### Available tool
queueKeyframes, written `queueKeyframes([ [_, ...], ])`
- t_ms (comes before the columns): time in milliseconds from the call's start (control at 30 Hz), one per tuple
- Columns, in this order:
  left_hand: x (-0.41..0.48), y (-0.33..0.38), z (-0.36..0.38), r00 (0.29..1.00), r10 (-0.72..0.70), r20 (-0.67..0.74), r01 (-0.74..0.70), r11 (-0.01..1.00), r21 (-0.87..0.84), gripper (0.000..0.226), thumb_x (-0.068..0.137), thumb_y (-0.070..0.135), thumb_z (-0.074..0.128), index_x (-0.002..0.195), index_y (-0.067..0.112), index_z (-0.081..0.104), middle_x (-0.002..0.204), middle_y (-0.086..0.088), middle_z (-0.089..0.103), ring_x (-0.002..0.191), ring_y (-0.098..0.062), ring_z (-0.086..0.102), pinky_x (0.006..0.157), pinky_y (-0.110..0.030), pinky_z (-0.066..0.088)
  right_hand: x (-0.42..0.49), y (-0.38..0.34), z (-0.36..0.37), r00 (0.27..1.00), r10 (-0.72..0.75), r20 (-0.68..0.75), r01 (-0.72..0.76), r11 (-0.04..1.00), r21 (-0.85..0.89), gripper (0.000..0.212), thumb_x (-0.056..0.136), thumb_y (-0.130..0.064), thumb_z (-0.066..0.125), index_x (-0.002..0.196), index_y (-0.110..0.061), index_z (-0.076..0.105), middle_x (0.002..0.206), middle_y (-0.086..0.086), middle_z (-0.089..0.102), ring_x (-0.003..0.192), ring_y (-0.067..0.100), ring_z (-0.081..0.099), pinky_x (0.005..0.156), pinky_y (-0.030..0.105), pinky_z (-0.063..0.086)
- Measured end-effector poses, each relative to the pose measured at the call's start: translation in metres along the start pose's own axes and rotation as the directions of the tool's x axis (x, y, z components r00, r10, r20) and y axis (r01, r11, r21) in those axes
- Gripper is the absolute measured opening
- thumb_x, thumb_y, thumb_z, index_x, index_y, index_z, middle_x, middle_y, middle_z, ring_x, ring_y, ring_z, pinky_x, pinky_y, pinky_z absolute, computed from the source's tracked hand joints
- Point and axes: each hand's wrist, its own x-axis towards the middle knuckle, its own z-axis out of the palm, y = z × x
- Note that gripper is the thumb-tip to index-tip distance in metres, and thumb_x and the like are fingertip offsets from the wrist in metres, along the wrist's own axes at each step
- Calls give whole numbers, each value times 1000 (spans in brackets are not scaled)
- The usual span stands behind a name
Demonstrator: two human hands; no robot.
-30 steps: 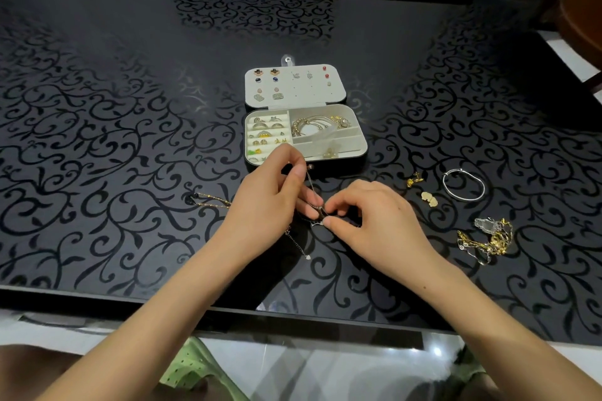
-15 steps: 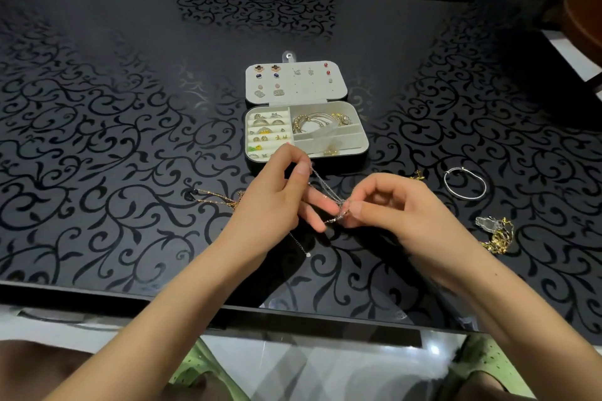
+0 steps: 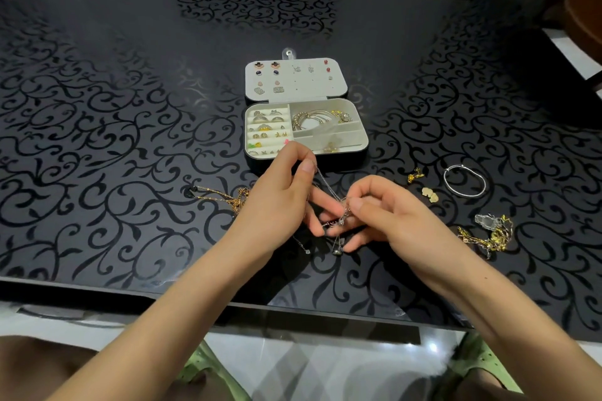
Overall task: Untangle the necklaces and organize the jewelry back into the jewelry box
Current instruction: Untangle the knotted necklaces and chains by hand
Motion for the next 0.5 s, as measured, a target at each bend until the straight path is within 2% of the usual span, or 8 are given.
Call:
queueKeyframes([
  [100, 0, 3, -1, 1000, -12, -11, 12, 1000, -12, 18, 102, 25, 31, 87, 17, 38, 73, -9, 73, 39, -17, 50, 41, -12, 33, -3, 0, 1, 997, 38, 68, -41, 998, 44, 5, 95, -12, 46, 98, -8, 48, 84, 16, 69, 67, 22, 64, 52, 27, 49],
  [233, 0, 3, -3, 999, -21, -44, 20, 1000, -12, 20, 102, 25, 30, 84, 20, 38, 74, -6, 74, 39, -17, 51, 40, -13, 32, -8, 0, -3, 996, 71, 54, -65, 992, -106, 25, 88, -3, 59, 110, -11, 51, 84, 16, 71, 60, 15, 57, 45, 22, 43],
  [367, -2, -1, -5, 996, 17, -86, -9, 996, 86, 19, 101, 28, 32, 85, 21, 39, 72, 0, 73, 40, -18, 53, 47, -24, 39, -11, 0, -7, 995, 70, -72, -91, 933, -347, 13, 86, -4, 61, 96, -12, 61, 74, 9, 70, 54, 7, 57, 45, 17, 40],
  [433, -3, -3, -3, 989, 92, -114, -65, 973, 219, 17, 100, 27, 34, 86, 22, 41, 67, 3, 70, 41, -14, 53, 53, -27, 43, -11, -1, -9, 995, 8, -104, -60, 862, -504, 8, 86, -8, 63, 82, -15, 65, 68, 3, 69, 50, 2, 54, 48, 12, 39],
  [500, -4, -6, -3, 979, 161, -125, -111, 935, 338, 15, 100, 26, 37, 86, 24, 42, 63, 4, 64, 44, -8, 51, 57, -27, 45, -10, -1, -10, 990, -72, -123, -24, 769, -639, 11, 84, -16, 65, 73, -18, 66, 67, 1, 68, 54, 2, 52, 57, 17, 43],
])
